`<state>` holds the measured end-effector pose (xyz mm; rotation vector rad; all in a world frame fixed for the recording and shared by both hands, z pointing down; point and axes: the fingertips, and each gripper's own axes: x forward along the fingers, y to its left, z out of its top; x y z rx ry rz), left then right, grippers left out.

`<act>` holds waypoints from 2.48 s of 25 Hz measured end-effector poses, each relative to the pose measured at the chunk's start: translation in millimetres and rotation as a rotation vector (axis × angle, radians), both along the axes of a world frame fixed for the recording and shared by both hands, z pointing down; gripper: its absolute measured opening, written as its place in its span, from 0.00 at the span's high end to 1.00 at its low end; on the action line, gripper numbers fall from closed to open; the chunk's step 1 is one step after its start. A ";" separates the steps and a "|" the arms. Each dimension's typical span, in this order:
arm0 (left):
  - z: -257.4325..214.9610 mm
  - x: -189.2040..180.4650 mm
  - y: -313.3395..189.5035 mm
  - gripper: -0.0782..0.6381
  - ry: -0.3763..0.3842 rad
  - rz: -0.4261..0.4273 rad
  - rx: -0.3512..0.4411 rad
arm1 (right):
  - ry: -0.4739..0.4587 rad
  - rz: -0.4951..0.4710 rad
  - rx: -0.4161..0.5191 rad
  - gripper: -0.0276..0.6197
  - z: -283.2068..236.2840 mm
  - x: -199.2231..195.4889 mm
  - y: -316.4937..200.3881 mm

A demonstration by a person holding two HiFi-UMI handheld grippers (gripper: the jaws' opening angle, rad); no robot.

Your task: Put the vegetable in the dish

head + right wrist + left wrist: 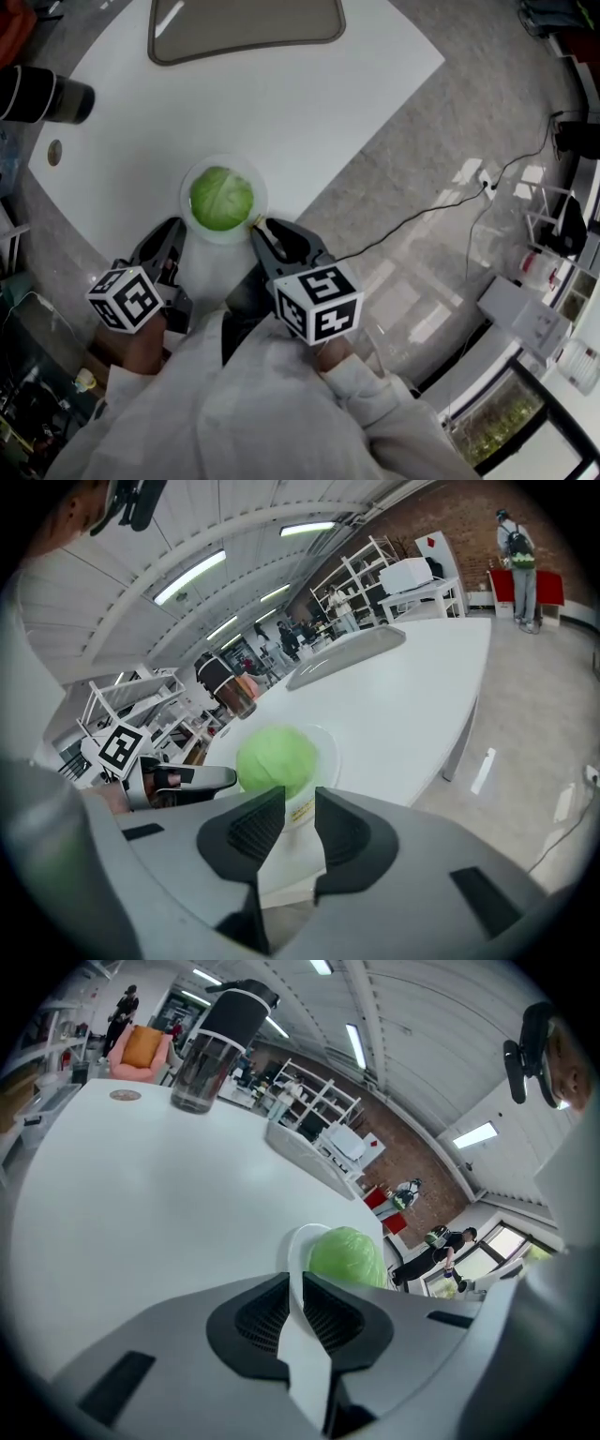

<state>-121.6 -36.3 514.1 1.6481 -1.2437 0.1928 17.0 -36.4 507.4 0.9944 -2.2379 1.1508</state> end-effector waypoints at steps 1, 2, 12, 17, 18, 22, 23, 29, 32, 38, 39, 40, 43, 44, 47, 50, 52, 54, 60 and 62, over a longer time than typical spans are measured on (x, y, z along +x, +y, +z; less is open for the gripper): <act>1.1 1.1 0.4 0.84 0.005 0.003 -0.007 | 0.004 0.007 -0.002 0.82 0.9 0.6 -0.1; 2.0 2.4 0.8 0.81 0.010 0.006 -0.013 | 0.008 0.015 -0.005 0.81 1.8 1.7 -0.2; 9.7 6.0 2.4 0.78 0.031 0.037 -0.050 | 0.037 0.074 -0.016 0.77 13.1 1.9 -5.9; 11.1 4.9 1.3 0.75 0.028 0.023 -0.055 | 0.047 0.080 -0.030 0.77 19.0 0.2 -6.9; 11.0 5.7 0.7 0.75 0.028 0.024 -0.055 | 0.047 0.081 -0.034 0.77 20.2 -0.2 -6.9; 11.3 7.9 0.0 0.72 0.033 0.032 -0.060 | 0.059 0.078 -0.042 0.77 23.8 -0.4 -6.3; 11.2 8.1 0.4 0.72 0.035 0.035 -0.060 | 0.057 0.078 -0.044 0.77 24.0 -0.7 -5.9; 10.4 9.3 -1.5 0.72 0.052 0.030 -0.069 | 0.054 0.095 -0.050 0.77 24.0 -0.5 -8.2; 9.7 11.1 -3.2 0.72 0.066 0.020 -0.075 | 0.052 0.096 -0.051 0.77 23.6 -1.1 -8.3; 8.5 12.1 -2.6 0.72 0.114 0.002 -0.095 | 0.069 0.094 -0.050 0.78 22.6 -0.1 -9.0; 9.3 11.9 -2.4 0.72 0.130 -0.001 -0.100 | 0.071 0.095 -0.050 0.78 22.9 -0.1 -9.2; 9.9 11.8 -2.3 0.72 0.139 -0.002 -0.102 | 0.072 0.095 -0.051 0.78 23.3 -0.4 -9.3; 10.4 11.4 -2.5 0.72 0.142 0.001 -0.096 | 0.073 0.095 -0.049 0.78 24.2 -2.3 -9.1; 10.2 11.6 -3.0 0.72 0.147 -0.003 -0.092 | 0.073 0.096 -0.048 0.78 24.1 -2.7 -9.1; 9.2 12.7 -4.9 0.72 0.164 -0.017 -0.088 | 0.073 0.100 -0.049 0.78 23.2 -3.0 -9.9; 8.4 13.3 -5.3 0.72 0.167 -0.016 -0.089 | 0.078 0.107 -0.050 0.78 22.8 -2.0 -10.8; 8.9 13.4 -5.4 0.72 0.171 -0.015 -0.090 | 0.081 0.110 -0.050 0.78 23.6 -1.0 -11.2; 11.5 12.4 -4.5 0.72 0.167 -0.014 -0.093 | 0.084 0.112 -0.050 0.78 25.1 -0.8 -11.2; 14.6 11.8 -5.3 0.80 0.174 -0.017 -0.126 | 0.087 0.119 -0.049 0.80 26.2 1.7 -11.6; 15.8 11.3 -6.3 0.80 0.171 -0.016 -0.129 | 0.089 0.120 -0.049 0.80 27.4 1.1 -12.5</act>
